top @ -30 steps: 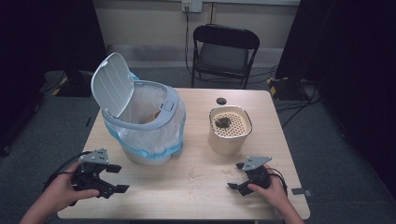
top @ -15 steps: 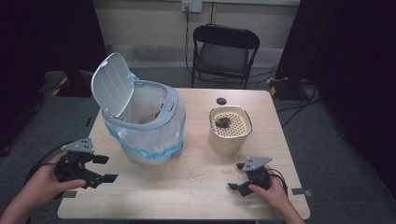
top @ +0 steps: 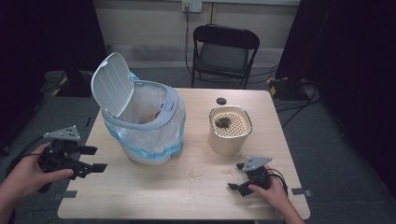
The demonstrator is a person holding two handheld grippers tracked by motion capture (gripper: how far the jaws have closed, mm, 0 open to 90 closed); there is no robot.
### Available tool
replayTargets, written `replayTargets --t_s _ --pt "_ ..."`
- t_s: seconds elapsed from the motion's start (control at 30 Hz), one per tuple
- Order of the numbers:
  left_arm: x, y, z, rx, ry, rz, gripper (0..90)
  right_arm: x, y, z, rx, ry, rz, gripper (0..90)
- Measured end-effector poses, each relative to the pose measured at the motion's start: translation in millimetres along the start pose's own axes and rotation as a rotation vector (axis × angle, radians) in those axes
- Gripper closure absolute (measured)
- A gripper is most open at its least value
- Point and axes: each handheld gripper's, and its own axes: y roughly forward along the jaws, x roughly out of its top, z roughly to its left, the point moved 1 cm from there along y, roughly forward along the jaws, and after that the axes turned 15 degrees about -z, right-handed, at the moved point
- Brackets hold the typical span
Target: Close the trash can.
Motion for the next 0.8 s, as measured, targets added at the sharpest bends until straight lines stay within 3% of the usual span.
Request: replayTargets --t_s 0.37,0.8 --pt "28.2 -14.0 5.4 0.030 -0.002 -0.022 19.6 0.0 0.0 0.0 0.000 0.001 0.000 13.1" --pt "61.7 -14.9 5.0 0.043 0.032 -0.028 19.5 0.0 0.2 0.0 -0.002 0.001 -0.001 13.1"
